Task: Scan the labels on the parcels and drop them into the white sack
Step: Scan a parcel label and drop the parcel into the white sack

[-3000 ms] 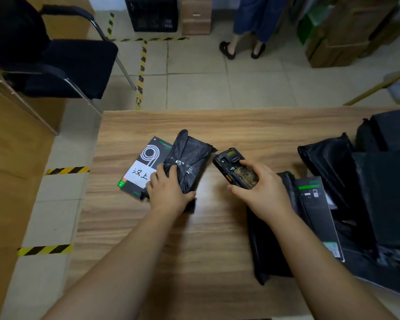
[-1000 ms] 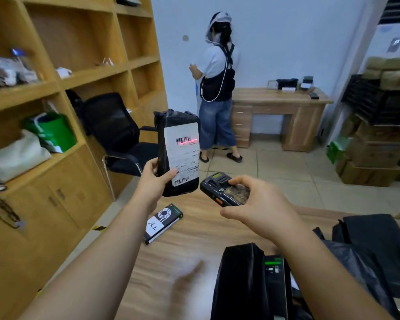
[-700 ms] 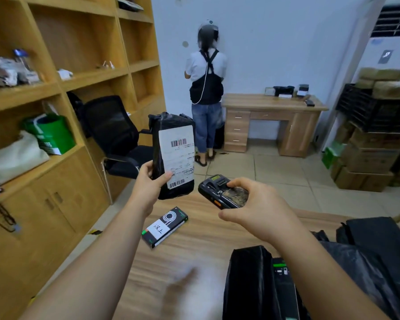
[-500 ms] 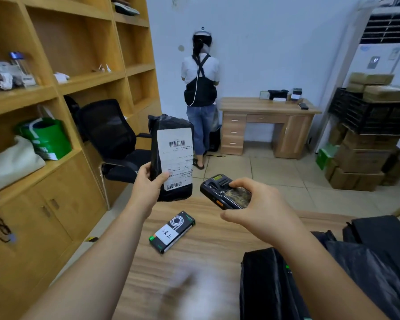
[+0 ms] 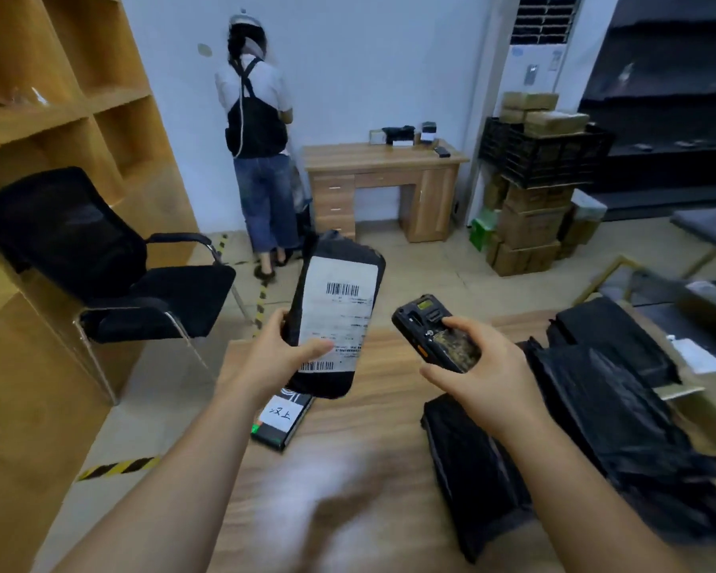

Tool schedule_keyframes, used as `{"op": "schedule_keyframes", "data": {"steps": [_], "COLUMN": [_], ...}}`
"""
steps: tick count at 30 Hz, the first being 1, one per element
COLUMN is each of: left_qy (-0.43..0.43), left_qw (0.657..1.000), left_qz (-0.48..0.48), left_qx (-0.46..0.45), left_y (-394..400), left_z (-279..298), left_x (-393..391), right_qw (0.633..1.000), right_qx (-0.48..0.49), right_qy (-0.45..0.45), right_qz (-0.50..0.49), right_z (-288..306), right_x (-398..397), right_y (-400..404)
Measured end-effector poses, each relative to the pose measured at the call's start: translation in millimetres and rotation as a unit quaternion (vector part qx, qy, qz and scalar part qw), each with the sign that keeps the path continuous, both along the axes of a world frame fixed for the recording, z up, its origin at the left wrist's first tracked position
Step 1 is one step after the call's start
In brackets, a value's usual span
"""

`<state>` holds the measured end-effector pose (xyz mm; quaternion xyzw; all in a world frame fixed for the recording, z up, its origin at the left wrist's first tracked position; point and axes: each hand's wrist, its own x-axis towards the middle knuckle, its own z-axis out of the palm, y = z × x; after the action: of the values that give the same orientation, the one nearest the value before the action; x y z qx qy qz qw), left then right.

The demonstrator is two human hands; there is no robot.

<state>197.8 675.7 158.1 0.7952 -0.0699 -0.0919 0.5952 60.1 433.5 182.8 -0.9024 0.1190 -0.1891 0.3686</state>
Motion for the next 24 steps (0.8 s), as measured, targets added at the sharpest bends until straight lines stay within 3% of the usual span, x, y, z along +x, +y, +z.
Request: {"op": "schedule_keyframes", "data": {"steps": [4,10,16,24], "left_qy": [0.055,0.122,0.139,0.129], "left_qw": [0.992,0.962,0.906,0.834], "left_qz": [-0.044,-0.185,-0.373,-0.528], "left_qx": [-0.108,-0.159,-0.142,-0.093], "left_y": [-65,-192,-312,-457], "left_z": [-21,-12,15,11], "left_x": [-9,-51,-147,-334], "right_qw": [0.995,0.967,0.915,0.83], "right_qx": [0.007,0.014,0.05,0.06], "right_qy": [0.005,-0.011,-0.069,-0.1], "right_qz": [-0.098,-0.256,-0.395,-0.546], "right_z": [-14,-3,1,-11], "right_x": [-49,-145,-268,-459], "right_y": [-38,-110,-175,-243]}}
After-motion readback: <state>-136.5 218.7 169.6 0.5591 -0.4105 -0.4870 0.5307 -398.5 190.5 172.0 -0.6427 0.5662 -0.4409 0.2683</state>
